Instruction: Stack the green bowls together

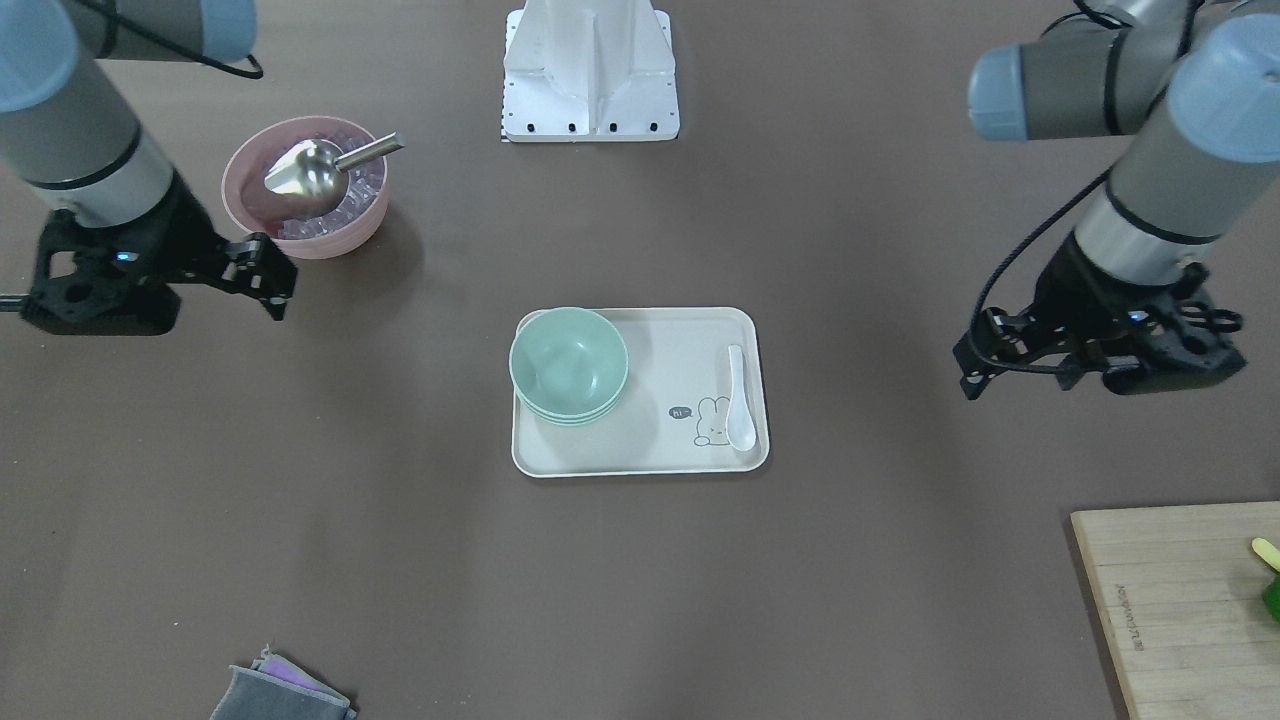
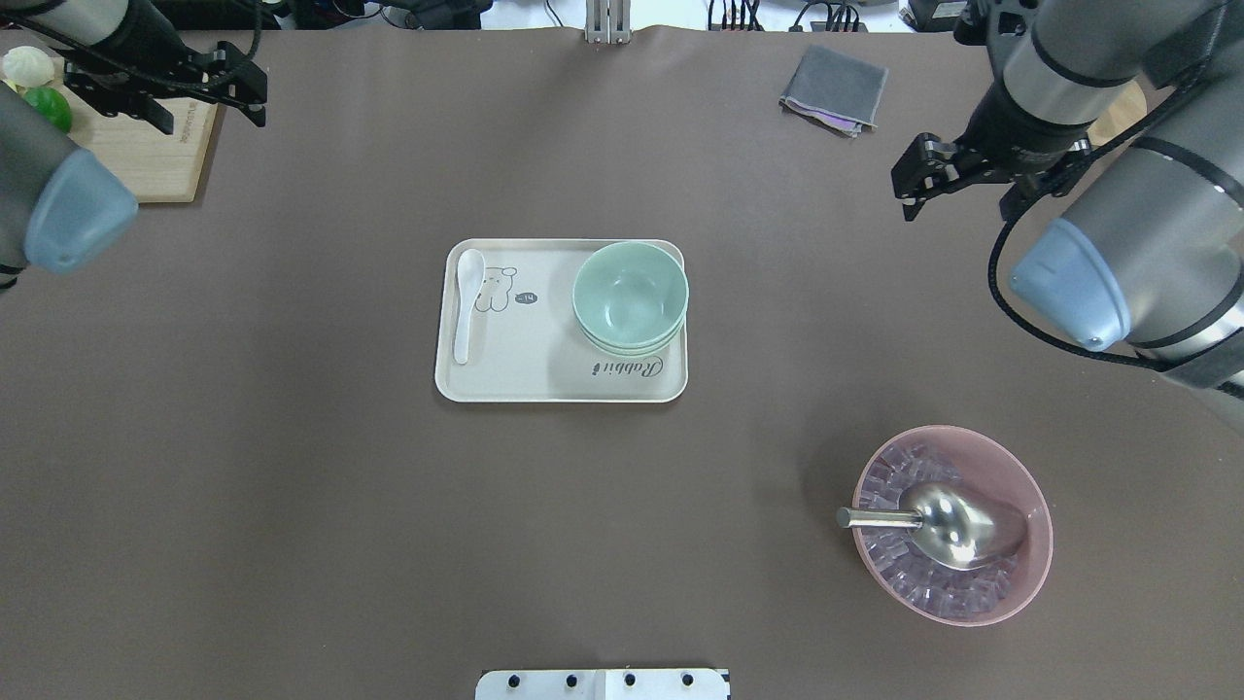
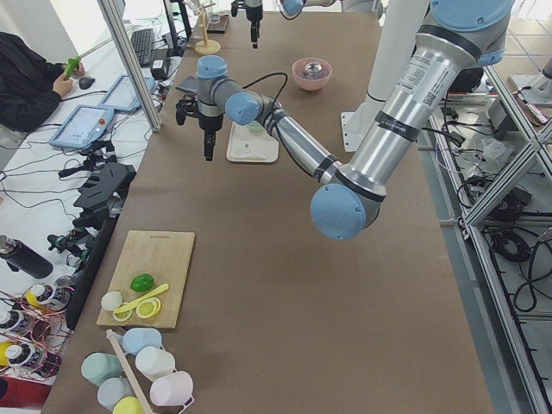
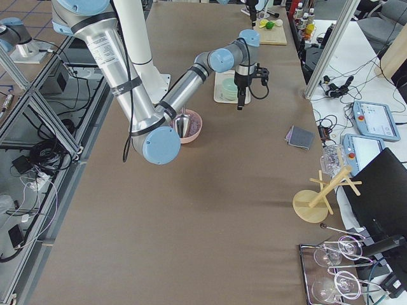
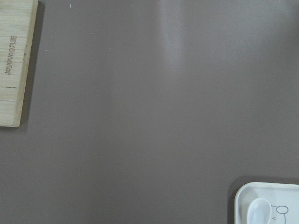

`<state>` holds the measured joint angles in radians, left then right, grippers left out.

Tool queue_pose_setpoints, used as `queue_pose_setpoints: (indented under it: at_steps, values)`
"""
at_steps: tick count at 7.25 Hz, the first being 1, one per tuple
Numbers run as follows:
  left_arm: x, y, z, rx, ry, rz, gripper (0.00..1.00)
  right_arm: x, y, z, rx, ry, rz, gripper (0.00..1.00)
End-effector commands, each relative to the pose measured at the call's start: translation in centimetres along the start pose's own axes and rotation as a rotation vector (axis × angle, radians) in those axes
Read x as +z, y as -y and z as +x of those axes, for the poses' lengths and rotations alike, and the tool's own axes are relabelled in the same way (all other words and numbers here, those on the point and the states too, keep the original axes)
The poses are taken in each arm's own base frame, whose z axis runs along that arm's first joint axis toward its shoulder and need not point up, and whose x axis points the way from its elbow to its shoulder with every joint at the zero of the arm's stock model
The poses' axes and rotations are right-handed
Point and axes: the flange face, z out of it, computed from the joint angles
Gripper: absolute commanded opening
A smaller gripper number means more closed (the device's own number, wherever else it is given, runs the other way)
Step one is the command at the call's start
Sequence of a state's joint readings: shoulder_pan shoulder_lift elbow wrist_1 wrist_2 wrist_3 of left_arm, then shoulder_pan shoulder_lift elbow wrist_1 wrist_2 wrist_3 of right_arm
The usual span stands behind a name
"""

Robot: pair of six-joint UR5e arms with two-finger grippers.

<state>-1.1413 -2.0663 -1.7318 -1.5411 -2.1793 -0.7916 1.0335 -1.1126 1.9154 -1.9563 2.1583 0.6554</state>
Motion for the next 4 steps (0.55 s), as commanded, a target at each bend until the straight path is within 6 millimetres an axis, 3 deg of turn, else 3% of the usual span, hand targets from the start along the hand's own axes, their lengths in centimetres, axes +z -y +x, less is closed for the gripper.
queue_pose_setpoints:
  at_steps: [1,2,3,4]
  values:
    - [-3.7,2.9,-11.6,0.043,-0.020,-0.009,0.98,0.9,2.6,12.3,-0.099,-0.048,-0.056,1.00]
    - [-4.2,2.8,-17.0,0.105,0.007,-0.005,0.98,2.0,4.2,18.4,-0.108,-0.032,-0.099,1.00]
    - [-3.4,3.7,-20.5,0.095,0.028,-0.021,0.98,2.6,5.0,24.8,-0.108,-0.001,-0.132,1.00]
    - [-2.9,3.6,-21.7,0.080,0.032,-0.028,0.98,3.3,5.6,30.1,-0.108,0.001,-0.155,1.00]
